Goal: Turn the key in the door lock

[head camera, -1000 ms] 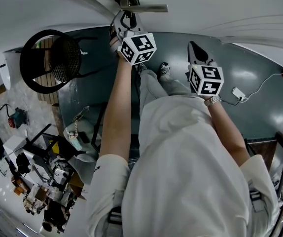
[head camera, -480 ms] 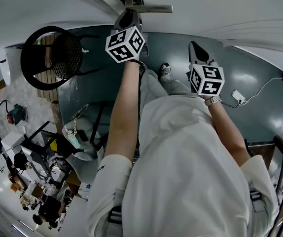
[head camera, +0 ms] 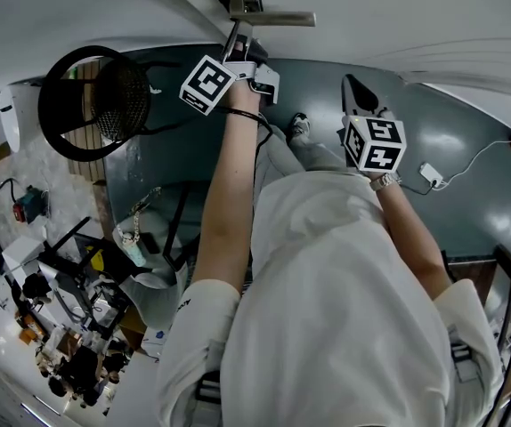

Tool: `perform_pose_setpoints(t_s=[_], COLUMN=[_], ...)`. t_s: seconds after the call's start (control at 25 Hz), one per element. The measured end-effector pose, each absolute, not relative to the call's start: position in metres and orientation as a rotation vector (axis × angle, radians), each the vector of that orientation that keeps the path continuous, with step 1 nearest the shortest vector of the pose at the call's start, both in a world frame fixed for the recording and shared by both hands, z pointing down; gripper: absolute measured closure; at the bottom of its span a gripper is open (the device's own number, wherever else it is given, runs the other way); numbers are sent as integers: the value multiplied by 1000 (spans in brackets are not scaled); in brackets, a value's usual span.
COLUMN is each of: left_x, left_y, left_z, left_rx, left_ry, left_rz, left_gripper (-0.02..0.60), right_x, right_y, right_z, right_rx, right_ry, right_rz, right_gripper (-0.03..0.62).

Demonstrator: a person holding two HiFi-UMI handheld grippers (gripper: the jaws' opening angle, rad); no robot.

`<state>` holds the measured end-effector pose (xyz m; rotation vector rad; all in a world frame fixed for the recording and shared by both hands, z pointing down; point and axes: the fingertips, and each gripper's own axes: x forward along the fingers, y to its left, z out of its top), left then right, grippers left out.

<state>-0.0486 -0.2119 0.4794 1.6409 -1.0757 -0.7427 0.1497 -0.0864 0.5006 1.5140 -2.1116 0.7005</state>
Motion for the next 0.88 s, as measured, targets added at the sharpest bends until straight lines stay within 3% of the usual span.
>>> perform_pose_setpoints(t_s=[0.44,0.84,0.88], left_x=[-52,-54,-55], left_y=[-206,-208,-207], left_z=[491,488,487], left_rx=[841,957,987], left_ry=[-585,-639,-651], left_rz=[-1341,-1261,-1251], left_gripper=[554,549,518], right_x=[146,141,141], right_y=[-86,-88,-88], right_z=[503,504,505], right_rx=[1511,1493,1491], right_ry=[-2109,-2116,-2117], right_rz=[706,715,716], right_gripper=[594,594,594])
